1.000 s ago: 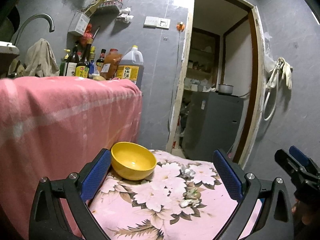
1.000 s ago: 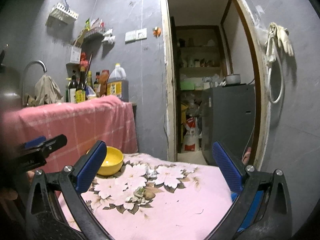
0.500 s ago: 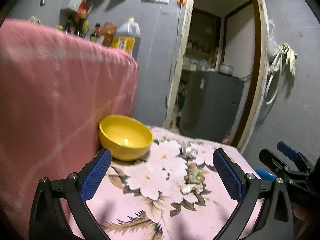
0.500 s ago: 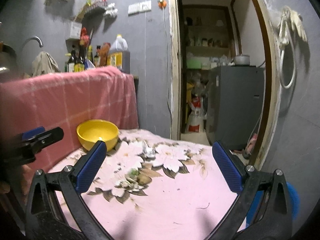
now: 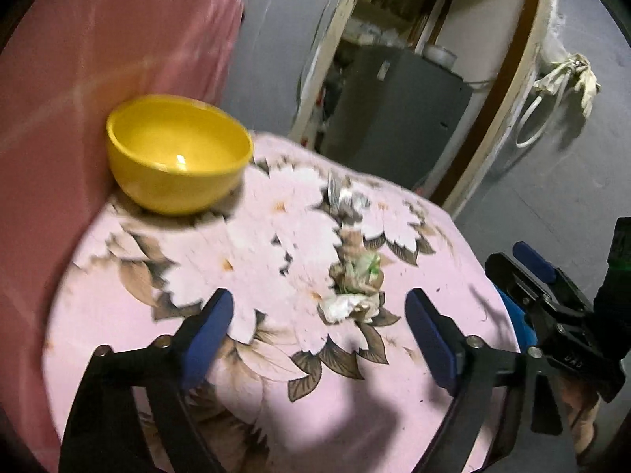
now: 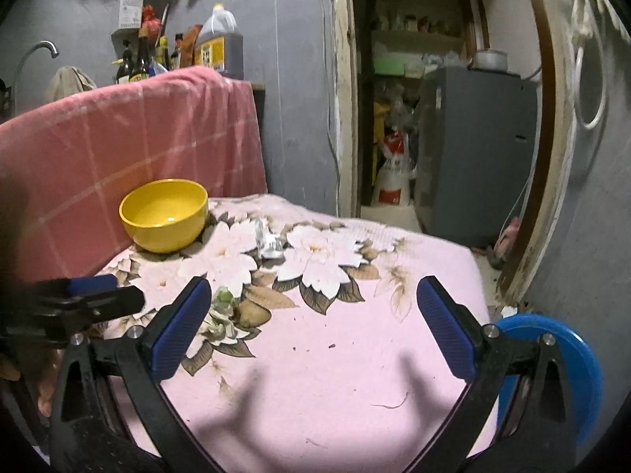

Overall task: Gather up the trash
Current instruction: 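Lower both tools toward the silver foil scraps and green paper, then grasp the foil and green paper with the left tool while the right tool grasps the tan lump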

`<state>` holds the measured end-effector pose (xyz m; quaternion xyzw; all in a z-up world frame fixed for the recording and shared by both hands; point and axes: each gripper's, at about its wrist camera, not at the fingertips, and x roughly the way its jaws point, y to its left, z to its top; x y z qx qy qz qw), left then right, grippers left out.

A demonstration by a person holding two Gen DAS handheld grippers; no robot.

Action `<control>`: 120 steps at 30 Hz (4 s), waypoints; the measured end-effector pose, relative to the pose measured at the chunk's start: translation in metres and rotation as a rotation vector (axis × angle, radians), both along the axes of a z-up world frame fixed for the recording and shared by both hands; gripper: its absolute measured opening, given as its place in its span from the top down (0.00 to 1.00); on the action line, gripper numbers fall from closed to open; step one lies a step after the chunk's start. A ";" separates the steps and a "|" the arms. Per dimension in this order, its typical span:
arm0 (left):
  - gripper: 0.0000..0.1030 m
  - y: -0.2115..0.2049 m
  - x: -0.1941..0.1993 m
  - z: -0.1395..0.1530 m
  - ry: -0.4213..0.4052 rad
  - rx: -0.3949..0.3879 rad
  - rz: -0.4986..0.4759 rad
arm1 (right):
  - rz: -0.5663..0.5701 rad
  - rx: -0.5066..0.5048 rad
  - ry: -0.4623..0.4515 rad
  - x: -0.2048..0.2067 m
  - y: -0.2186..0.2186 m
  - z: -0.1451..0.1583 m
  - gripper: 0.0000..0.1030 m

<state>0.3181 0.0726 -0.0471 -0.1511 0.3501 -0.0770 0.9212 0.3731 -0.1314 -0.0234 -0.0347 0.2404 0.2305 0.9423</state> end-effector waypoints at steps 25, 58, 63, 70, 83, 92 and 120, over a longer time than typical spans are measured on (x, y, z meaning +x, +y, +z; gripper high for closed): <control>0.81 -0.028 0.040 -0.022 0.144 0.067 -0.138 | 0.039 -0.046 0.170 0.033 0.011 -0.032 0.16; 0.88 0.006 0.008 0.010 0.047 0.024 0.033 | 0.221 -0.197 0.344 0.045 0.068 -0.053 0.64; 0.88 -0.006 -0.002 0.023 0.001 0.014 0.021 | 0.185 -0.136 0.280 0.026 0.046 -0.036 0.64; 0.88 -0.033 -0.012 0.046 -0.068 0.018 -0.010 | 0.144 -0.056 0.206 0.007 0.020 -0.004 0.64; 0.88 -0.048 -0.028 0.057 -0.085 0.030 -0.021 | 0.122 -0.002 0.239 -0.019 -0.009 -0.001 0.64; 0.88 -0.044 -0.041 0.035 -0.016 0.010 -0.017 | 0.099 -0.024 0.347 -0.040 -0.019 -0.038 0.64; 0.88 -0.051 -0.051 0.005 0.078 -0.002 -0.046 | 0.116 -0.067 0.347 -0.061 -0.029 -0.052 0.66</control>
